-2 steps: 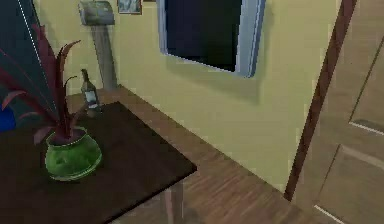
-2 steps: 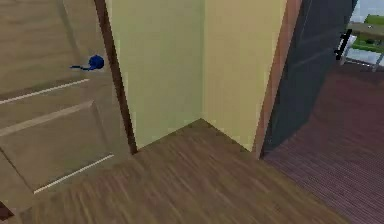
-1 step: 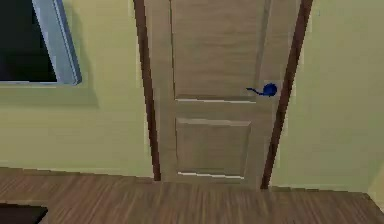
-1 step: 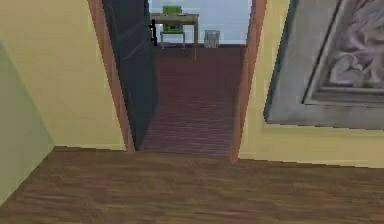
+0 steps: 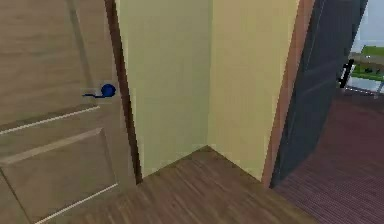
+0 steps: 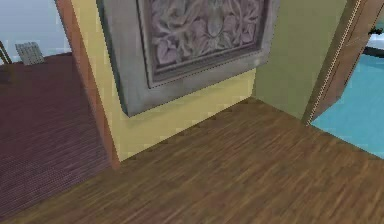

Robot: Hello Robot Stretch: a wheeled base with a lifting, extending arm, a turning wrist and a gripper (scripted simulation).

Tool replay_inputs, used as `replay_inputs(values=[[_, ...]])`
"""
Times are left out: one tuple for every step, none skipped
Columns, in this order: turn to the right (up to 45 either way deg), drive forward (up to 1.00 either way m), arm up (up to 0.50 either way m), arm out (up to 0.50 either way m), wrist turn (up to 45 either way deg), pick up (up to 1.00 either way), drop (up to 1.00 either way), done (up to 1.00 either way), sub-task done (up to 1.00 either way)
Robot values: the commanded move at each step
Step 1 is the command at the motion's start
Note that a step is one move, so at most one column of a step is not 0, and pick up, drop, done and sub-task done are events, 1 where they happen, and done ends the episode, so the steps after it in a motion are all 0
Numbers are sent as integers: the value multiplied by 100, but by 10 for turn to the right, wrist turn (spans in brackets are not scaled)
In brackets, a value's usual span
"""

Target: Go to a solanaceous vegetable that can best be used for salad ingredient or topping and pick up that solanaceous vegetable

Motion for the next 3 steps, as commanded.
replay_inputs(values=[[150,0,0,0,0,0,0,0,0],[0,20,0,0,0,0,0,0,0],[450,0,0,0,0,0,0,0,0]])
